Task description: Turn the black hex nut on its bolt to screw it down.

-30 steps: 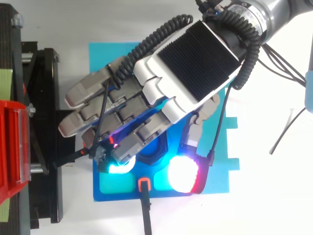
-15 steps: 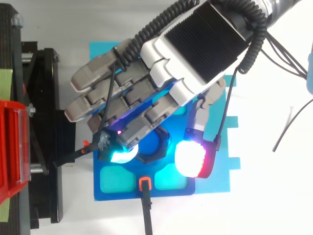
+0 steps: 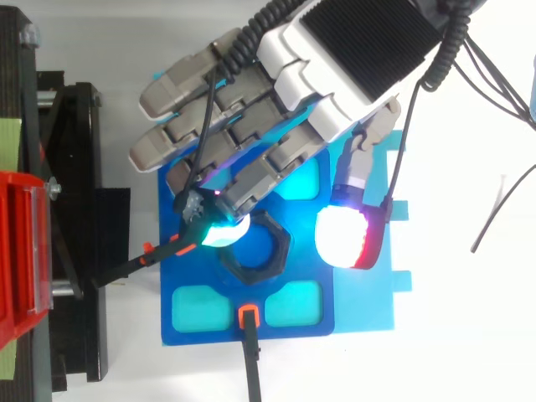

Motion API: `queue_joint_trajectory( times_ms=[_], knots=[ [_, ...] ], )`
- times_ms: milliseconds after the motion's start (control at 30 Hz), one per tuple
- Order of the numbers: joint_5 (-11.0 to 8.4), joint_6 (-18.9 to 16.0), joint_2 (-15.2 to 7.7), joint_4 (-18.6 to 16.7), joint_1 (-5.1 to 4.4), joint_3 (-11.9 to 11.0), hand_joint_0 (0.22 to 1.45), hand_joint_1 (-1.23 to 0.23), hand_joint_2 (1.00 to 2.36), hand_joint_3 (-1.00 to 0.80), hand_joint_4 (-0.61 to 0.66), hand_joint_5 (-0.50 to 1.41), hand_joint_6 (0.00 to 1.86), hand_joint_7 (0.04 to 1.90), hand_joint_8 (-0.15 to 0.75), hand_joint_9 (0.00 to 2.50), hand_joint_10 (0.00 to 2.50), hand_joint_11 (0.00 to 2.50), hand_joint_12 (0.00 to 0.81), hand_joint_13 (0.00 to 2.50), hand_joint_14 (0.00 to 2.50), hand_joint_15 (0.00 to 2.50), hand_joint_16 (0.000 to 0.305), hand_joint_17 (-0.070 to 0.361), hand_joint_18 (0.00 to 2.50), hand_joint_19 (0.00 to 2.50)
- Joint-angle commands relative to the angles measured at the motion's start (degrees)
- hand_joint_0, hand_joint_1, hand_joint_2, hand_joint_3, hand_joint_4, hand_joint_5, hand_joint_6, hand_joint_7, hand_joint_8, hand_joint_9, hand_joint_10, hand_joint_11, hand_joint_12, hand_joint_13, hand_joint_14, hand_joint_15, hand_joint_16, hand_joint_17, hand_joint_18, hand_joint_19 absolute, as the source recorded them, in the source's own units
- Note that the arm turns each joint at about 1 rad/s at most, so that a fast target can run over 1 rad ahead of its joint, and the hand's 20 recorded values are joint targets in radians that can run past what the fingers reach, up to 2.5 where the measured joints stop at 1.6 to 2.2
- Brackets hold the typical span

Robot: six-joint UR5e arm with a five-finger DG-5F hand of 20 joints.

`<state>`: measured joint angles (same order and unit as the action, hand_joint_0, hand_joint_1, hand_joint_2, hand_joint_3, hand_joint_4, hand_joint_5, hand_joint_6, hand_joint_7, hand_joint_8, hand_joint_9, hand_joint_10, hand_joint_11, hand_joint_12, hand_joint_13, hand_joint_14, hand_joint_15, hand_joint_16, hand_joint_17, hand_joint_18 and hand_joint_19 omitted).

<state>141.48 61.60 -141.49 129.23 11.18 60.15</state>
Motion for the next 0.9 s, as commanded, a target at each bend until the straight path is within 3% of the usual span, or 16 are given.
queue_joint_trajectory(
  times_ms=[0,67,200,367,500,600,767,867],
  knots=[
    [1.26,-2.6,0.1,-2.1,0.51,0.0,0.44,-0.32,1.00,-0.50,0.13,-0.17,0.62,1.05,0.214,0.63,0.01,0.29,0.121,0.36,0.00,0.13,0.013,0.029,0.00,0.34],
    [1.61,-3.9,0.1,-2.5,0.60,-0.3,0.44,-0.32,1.00,-0.50,0.13,-0.17,0.61,1.06,0.216,0.63,0.01,0.30,0.123,0.37,0.00,0.13,0.013,0.029,0.00,0.33],
    [2.75,-8.0,0.1,-1.6,0.25,-4.2,0.44,-0.32,1.00,-0.50,0.13,-0.17,0.61,1.06,0.213,0.63,0.01,0.29,0.124,0.37,0.00,0.13,0.013,0.030,0.00,0.34],
    [2.66,-8.1,0.1,2.4,-0.63,-7.2,0.44,-0.32,1.00,-0.50,0.13,-0.17,0.60,1.08,0.213,0.63,0.01,0.29,0.124,0.37,0.00,0.12,0.013,0.030,0.00,0.34],
    [2.58,-8.1,0.1,4.5,-1.25,-8.0,0.44,-0.32,1.00,-0.50,0.13,-0.16,0.59,1.09,0.215,0.63,0.01,0.29,0.124,0.37,0.00,0.12,0.013,0.030,0.00,0.33],
    [1.70,-8.1,0.1,5.2,-1.95,-8.0,0.44,-0.32,1.00,-0.50,0.13,-0.16,0.59,1.10,0.216,0.63,0.01,0.30,0.126,0.37,0.00,0.12,0.013,0.030,0.00,0.34],
    [-2.17,-6.4,0.1,5.7,-3.71,-7.3,0.44,-0.33,1.00,-0.50,0.13,-0.16,0.58,1.11,0.215,0.63,0.01,0.30,0.126,0.37,0.00,0.13,0.013,0.030,0.00,0.34],
    [-3.49,-5.8,0.1,5.7,-4.50,-7.2,0.44,-0.33,1.00,-0.50,0.13,-0.16,0.56,1.13,0.216,0.63,0.01,0.29,0.125,0.36,0.01,0.14,0.014,0.031,0.00,0.34]
  ],
)
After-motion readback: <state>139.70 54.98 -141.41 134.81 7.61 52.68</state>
